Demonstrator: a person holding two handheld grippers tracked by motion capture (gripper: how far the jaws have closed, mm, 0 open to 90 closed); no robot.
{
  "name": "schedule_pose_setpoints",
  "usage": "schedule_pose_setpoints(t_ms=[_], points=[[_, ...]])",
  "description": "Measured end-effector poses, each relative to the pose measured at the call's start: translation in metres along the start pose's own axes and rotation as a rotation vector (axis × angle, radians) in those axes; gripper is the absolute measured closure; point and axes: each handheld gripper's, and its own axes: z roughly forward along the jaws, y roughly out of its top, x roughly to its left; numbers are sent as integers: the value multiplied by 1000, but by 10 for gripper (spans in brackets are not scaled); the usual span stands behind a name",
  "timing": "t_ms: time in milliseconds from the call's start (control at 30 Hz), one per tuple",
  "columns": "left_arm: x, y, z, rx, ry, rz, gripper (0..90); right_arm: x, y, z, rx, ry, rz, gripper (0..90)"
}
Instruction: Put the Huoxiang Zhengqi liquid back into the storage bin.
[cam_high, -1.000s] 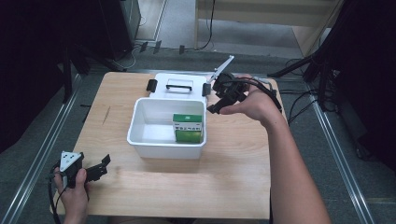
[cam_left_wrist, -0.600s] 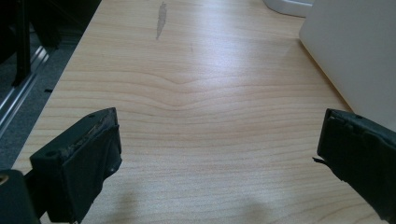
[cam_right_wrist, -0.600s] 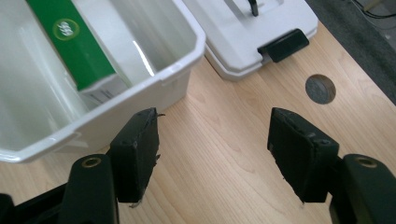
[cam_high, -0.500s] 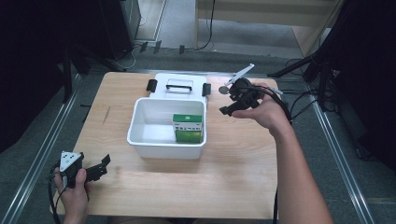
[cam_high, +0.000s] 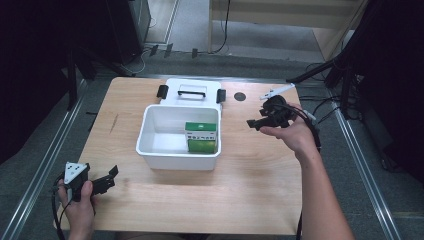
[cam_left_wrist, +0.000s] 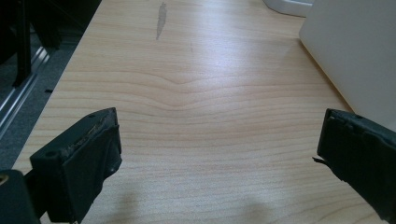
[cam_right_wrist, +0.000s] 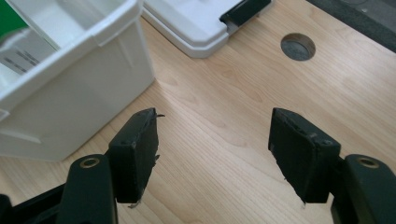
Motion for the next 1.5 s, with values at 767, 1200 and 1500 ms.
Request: schedule_pose_setpoints(t_ms=[767, 1200, 1500], points=[[-1, 0, 0, 1, 4, 4, 7, -14, -100, -14, -213, -225, 336, 268], [-1, 0, 0, 1, 4, 4, 6, -8, -157, -10, -249, -256, 357, 0], [-1, 0, 0, 1, 5, 5, 6, -6, -190, -15, -280, -269, 376, 0]])
